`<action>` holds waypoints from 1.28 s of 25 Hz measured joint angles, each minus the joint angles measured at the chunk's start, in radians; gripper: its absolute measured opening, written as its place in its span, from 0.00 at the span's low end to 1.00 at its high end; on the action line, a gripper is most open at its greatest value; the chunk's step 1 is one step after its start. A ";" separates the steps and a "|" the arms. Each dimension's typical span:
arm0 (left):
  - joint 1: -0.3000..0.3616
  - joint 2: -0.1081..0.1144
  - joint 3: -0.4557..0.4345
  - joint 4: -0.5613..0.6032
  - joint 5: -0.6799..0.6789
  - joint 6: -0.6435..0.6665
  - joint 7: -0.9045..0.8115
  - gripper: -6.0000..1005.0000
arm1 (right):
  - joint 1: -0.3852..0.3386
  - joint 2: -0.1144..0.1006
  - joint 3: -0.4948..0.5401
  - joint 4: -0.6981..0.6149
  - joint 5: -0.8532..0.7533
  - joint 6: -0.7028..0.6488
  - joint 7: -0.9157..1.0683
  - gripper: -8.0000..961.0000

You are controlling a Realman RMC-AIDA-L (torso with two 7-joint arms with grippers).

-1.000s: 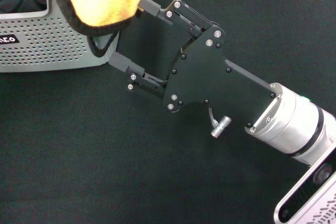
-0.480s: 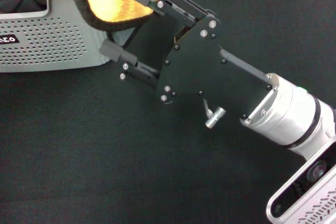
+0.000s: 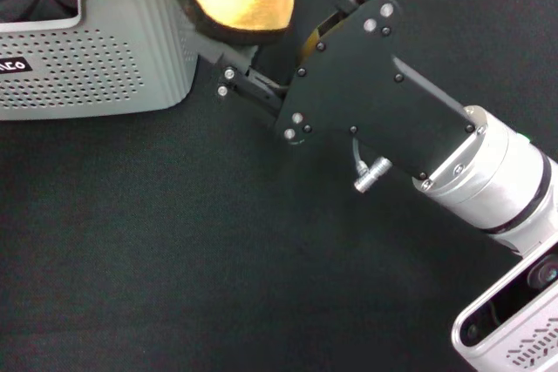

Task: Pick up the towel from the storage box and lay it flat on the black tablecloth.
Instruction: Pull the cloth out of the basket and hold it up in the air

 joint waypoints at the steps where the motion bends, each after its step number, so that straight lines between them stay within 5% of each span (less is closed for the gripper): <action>1: -0.001 0.000 0.002 -0.002 0.000 0.000 0.001 0.02 | 0.000 0.000 -0.003 0.001 0.006 -0.004 -0.008 0.66; 12: 0.005 0.000 0.008 -0.016 0.002 -0.009 0.009 0.02 | -0.024 0.000 -0.010 0.005 0.014 -0.039 -0.034 0.66; 18: 0.007 0.000 0.010 -0.016 0.002 -0.009 0.009 0.02 | -0.029 0.000 -0.008 0.007 0.034 -0.035 -0.044 0.45; 32: 0.009 0.000 0.010 -0.015 0.002 -0.010 0.019 0.03 | -0.059 0.000 -0.009 0.027 0.065 -0.038 -0.045 0.32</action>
